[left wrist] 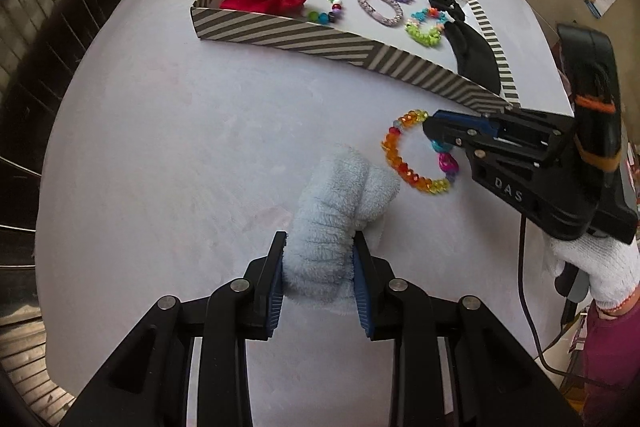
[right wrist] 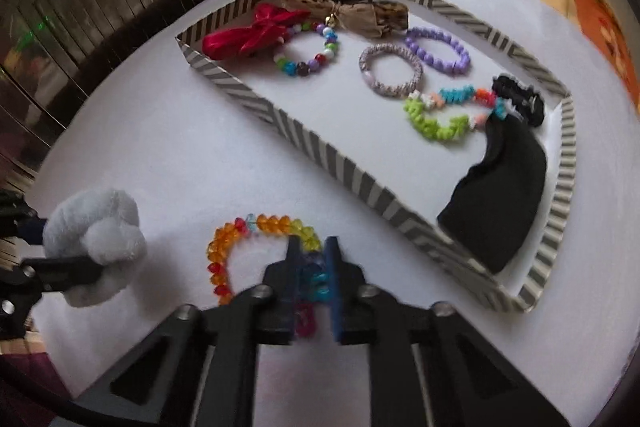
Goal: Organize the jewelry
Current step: 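Grasp the orange crystal heart-charm bracelet with the right tool while the left tool holds the scrunchie, then carry the scrunchie and bracelet into the striped tray and open both tools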
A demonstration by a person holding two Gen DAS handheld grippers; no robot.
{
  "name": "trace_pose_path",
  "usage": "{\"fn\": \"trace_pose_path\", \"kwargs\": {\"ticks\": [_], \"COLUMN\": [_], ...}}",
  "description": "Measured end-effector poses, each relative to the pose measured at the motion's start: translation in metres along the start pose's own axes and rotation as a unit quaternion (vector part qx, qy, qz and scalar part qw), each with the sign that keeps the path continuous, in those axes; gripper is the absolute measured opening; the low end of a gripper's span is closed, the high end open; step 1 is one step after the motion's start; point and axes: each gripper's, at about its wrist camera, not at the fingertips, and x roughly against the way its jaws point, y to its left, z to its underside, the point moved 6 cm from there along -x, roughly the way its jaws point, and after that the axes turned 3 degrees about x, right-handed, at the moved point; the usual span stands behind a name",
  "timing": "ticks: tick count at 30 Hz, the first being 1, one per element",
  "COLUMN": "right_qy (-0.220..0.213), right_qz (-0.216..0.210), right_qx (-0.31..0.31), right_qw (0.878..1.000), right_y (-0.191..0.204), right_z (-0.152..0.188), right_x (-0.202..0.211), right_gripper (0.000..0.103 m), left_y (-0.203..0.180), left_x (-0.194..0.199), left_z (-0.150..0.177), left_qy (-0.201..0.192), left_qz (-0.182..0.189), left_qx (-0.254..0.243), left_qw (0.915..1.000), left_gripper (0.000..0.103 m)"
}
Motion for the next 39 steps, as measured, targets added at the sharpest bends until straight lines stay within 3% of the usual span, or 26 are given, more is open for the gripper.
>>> {"fn": "trace_pose_path", "kwargs": {"ticks": [9,17,23,31,39], "right_qy": [-0.045,-0.082,-0.11,-0.131,-0.127], "right_qz": [-0.045,-0.035,-0.022,-0.013,-0.026], "right_qx": [-0.041,-0.047,-0.06,-0.082,-0.102], "right_qw": [0.997,0.995,0.992,0.988,0.986], "right_y": [-0.003,-0.014,-0.031,-0.045,-0.054], "right_z": [0.002,-0.01,-0.03,-0.056,-0.079], "right_x": [0.051,0.093,0.118,0.125,0.1], "right_gripper": [0.009,0.009,0.009,0.009,0.009], "left_y": [-0.001,-0.014,-0.024,-0.031,-0.032], "left_x": [0.009,0.024,0.036,0.029,0.008], "left_z": [-0.019,-0.045,-0.083,-0.12,-0.151], "left_qy": [-0.015,-0.042,-0.073,-0.08,-0.069], "left_qz": [-0.001,-0.002,-0.006,-0.011,-0.017], "left_qx": [0.005,-0.007,-0.016,-0.024,-0.023], "left_qw": [0.9999,0.9991,0.9972,0.9965,0.9972], "left_gripper": [0.007,0.007,0.007,0.007,0.007]}}
